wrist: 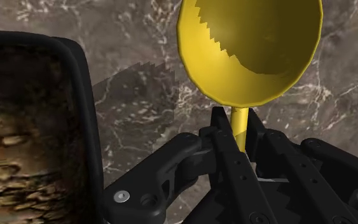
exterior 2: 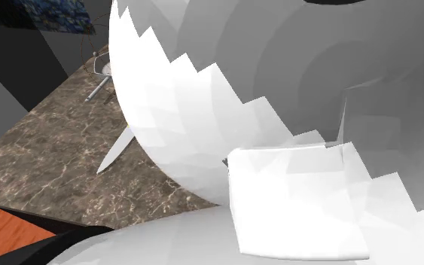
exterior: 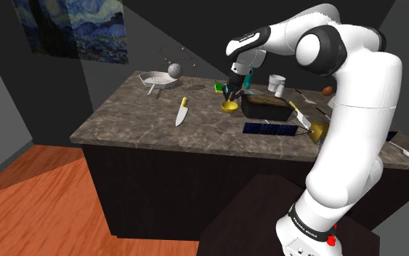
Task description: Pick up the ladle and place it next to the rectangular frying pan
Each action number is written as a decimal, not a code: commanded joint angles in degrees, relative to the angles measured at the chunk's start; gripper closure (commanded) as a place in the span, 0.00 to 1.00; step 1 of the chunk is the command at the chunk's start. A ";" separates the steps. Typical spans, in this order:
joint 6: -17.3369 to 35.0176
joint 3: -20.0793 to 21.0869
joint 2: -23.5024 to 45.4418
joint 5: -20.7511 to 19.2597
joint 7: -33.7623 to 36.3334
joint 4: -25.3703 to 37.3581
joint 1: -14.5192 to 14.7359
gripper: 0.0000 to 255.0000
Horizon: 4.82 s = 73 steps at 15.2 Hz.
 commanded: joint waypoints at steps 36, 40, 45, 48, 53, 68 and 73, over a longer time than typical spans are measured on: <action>-15.77 5.89 26.57 0.43 20.51 45.91 8.14 1.00; -12.62 5.89 26.36 0.57 19.86 42.46 8.45 1.00; -9.05 5.95 26.62 0.82 19.11 39.07 8.71 1.00; -7.07 6.02 27.00 0.99 18.69 37.42 8.82 1.00; -5.34 6.09 27.47 1.16 18.32 36.13 8.89 1.00; -11.50 5.78 26.06 0.70 18.91 40.88 7.98 0.00; -11.50 5.78 26.06 0.70 18.91 40.88 7.98 0.00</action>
